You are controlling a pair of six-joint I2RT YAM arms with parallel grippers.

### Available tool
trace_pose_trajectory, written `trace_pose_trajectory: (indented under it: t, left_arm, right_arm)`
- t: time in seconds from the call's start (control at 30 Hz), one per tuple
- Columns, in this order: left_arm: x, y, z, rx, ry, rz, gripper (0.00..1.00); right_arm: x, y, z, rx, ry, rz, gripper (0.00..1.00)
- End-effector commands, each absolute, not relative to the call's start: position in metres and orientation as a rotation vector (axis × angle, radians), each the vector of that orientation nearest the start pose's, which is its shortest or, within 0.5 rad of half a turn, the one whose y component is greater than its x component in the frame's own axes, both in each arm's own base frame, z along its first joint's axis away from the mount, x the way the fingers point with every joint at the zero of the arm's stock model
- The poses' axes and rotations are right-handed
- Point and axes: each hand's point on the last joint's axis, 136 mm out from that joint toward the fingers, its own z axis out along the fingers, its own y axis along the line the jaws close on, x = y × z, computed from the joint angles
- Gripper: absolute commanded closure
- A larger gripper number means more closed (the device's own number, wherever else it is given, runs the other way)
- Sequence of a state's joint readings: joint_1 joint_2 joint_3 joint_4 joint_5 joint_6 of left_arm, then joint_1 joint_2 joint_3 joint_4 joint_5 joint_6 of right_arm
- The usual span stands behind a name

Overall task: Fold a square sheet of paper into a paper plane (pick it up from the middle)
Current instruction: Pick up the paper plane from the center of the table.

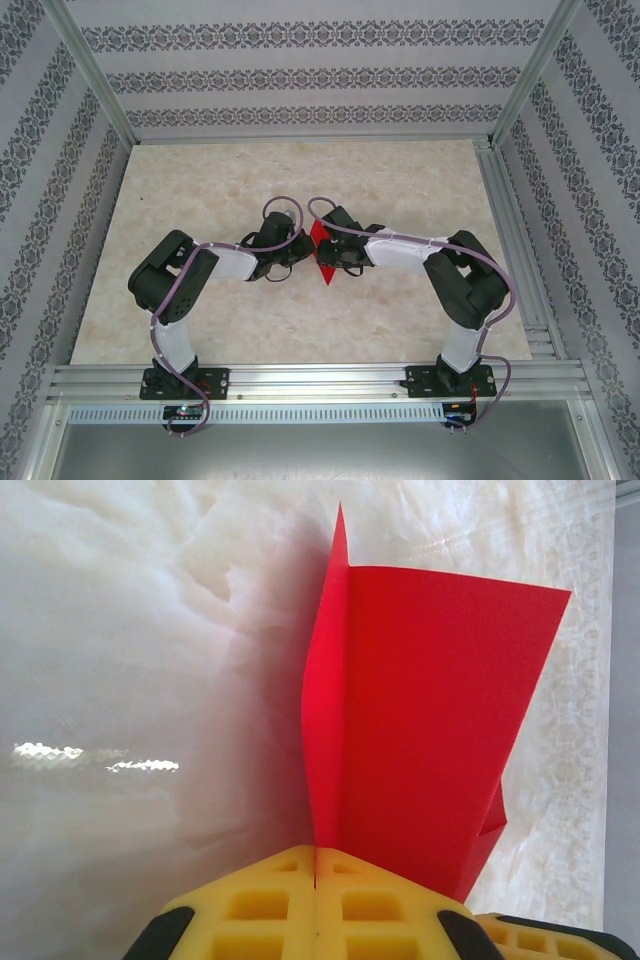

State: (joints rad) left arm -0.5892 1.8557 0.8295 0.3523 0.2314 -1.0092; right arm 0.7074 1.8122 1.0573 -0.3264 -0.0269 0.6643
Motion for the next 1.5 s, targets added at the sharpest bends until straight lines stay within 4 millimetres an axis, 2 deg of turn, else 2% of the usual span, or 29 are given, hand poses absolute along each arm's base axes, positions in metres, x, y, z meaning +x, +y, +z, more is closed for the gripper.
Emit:
trace_pose_trajectory:
  t: [0.0, 0.2, 0.37, 0.67, 0.8, 0.9, 1.0, 1.07, 1.2, 1.33, 1.47]
  left_arm:
    - [0.365, -0.287, 0.039, -0.402, 2.423, -1.076, 0.92]
    - [0.363, -0.277, 0.036, -0.407, 2.435, -1.024, 0.8]
    - [0.36, -0.265, 0.038, -0.409, 2.436, -0.994, 0.75]
    - [0.358, -0.225, 0.045, -0.47, 2.418, -0.924, 0.73]
    - [0.356, -0.207, 0.049, -0.481, 2.42, -0.859, 0.69]
    - [0.353, -0.193, 0.052, -0.487, 2.426, -0.795, 0.64]
    - [0.351, -0.179, 0.056, -0.494, 2.428, -0.727, 0.56]
    - [0.349, -0.169, 0.061, -0.498, 2.427, -0.677, 0.46]
    - [0.345, -0.146, 0.072, -0.497, 2.44, -0.551, 0.28]
    - [0.338, -0.119, 0.086, -0.5, 2.431, -0.402, 0.13]
    - [0.33, -0.096, 0.102, -0.491, 2.396, -0.283, 0.03]
  right_arm:
    - [0.317, 0.28, 0.03, -0.076, 2.742, 0.423, 0.67]
    - [0.317, 0.272, 0.022, -0.07, 2.758, 0.275, 0.7]
    - [0.318, 0.271, 0.02, -0.087, 2.752, 0.166, 0.71]
    - [0.318, 0.274, 0.017, -0.096, 2.747, 0.073, 0.71]
    - [0.318, 0.274, 0.017, -0.084, 2.744, 0.061, 0.75]
    - [0.32, 0.276, 0.026, -0.079, 2.719, 0.064, 0.79]
    - [0.324, 0.275, 0.036, -0.063, 2.692, 0.055, 0.86]
    - [0.327, 0.271, 0.043, -0.056, 2.671, 0.034, 0.92]
    - [0.338, 0.267, 0.066, -0.067, 2.62, 0.022, 0.94]
    - [0.363, 0.259, 0.082, -0.076, 2.593, 0.037, 0.93]
    - [0.396, 0.248, 0.084, -0.08, 2.592, 0.073, 0.91]
